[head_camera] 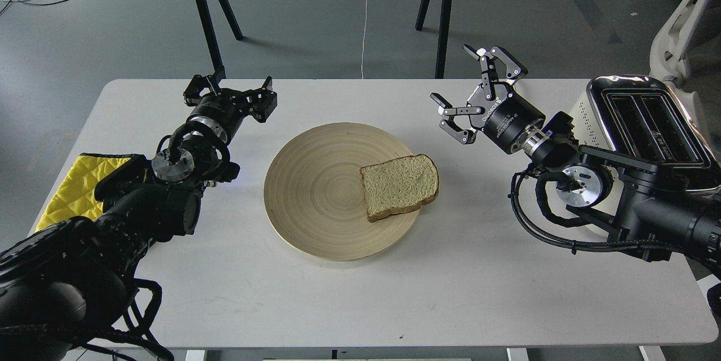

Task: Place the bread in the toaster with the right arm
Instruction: 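Move the open right gripper down toward the bread slice on the plate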

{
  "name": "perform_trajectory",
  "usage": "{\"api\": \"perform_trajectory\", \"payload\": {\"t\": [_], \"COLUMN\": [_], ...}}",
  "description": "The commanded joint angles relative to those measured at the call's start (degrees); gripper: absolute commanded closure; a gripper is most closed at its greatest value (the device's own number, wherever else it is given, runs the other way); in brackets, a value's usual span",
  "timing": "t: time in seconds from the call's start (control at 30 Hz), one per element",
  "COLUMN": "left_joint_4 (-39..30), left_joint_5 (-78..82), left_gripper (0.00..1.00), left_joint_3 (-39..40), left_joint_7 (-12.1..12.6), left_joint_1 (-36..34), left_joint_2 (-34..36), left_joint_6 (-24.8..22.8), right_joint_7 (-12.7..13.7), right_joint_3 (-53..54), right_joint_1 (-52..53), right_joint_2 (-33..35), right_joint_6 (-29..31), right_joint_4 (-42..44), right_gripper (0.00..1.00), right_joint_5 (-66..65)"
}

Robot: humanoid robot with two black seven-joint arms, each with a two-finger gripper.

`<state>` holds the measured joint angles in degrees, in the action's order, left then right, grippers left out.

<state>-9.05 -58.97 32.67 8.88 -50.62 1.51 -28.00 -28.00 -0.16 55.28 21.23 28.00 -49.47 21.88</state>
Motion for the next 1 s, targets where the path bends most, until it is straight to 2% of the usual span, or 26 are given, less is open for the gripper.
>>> {"api": "perform_trajectory", "payload": {"t": [0.0, 0.5, 0.73, 0.87, 0.97], "left_joint_4": [0.0, 0.0, 0.0, 0.0, 0.0], "left_joint_5": [0.0, 0.0, 0.0, 0.0, 0.0], "left_gripper": [0.00, 0.00, 0.00, 0.00, 0.00], "left_joint_3": [0.0, 0.0, 0.0, 0.0, 0.0], "left_joint_7": [0.1, -0.1, -0.1, 0.0, -0.1], "left_joint_1": [0.0, 0.0, 0.0, 0.1, 0.0], "left_joint_2": [0.0, 0.1, 0.1, 0.1, 0.1], "left_joint_6": [0.0, 0.0, 0.0, 0.0, 0.0], "right_joint_7": [0.0, 0.0, 0.0, 0.0, 0.0], "right_joint_3": [0.1, 1.6, 1.7, 1.6, 1.1], "right_joint_1": [0.0, 0.5, 1.1, 2.7, 4.7], "right_joint_2": [0.6, 2.8, 8.6, 10.1, 11.2], "right_joint_6": [0.0, 0.0, 0.0, -3.0, -9.9], "right_joint_4": [0.2, 0.0, -3.0, -6.0, -11.0], "right_gripper": [0.03, 0.03, 0.03, 0.03, 0.03], "right_joint_5": [0.0, 0.0, -0.3, -2.4, -10.4]}}
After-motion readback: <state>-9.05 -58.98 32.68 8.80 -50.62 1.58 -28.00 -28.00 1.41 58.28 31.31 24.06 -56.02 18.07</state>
